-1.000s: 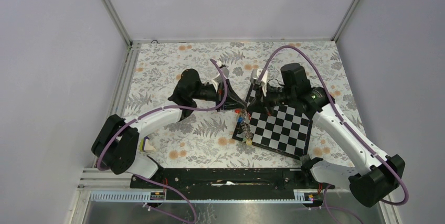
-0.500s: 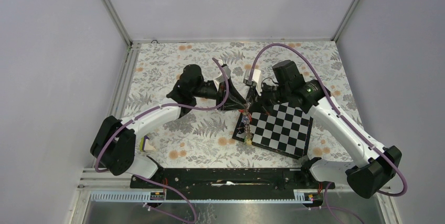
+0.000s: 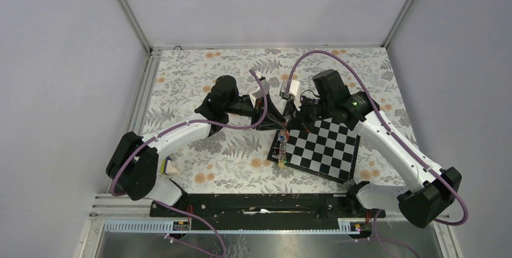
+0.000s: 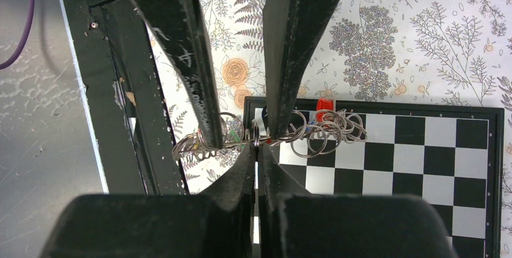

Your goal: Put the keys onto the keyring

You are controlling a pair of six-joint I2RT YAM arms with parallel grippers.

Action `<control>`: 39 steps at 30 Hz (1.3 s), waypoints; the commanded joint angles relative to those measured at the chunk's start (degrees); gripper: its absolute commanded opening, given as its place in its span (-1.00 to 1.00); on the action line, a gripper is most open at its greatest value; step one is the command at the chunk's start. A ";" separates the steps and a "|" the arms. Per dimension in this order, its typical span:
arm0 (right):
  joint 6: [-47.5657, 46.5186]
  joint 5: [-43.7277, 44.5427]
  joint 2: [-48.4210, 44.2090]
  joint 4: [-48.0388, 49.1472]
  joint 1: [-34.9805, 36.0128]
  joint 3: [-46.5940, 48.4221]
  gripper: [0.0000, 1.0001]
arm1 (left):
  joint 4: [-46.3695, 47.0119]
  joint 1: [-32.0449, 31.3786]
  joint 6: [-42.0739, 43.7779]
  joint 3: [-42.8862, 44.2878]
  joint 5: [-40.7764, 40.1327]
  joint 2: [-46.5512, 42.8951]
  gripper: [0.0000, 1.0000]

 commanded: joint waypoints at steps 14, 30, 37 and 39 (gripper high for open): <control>-0.04 -1.40 -1.20 1.78 0.61 1.90 -1.00 | -0.49 -0.37 2.99 2.47 0.10 1.16 -0.62; 1.19 1.10 -6.09 5.47 -0.95 -2.81 -0.13 | 5.44 0.61 -5.40 1.94 1.58 -1.50 -1.00; 3.96 -3.61 -12.45 11.29 -5.59 -8.81 0.16 | 4.62 2.06 -16.27 3.68 -3.09 -2.29 -1.00; 4.54 -4.51 -13.26 12.41 -6.16 -9.81 0.18 | 5.27 2.10 -18.03 3.85 -3.38 -2.55 -1.00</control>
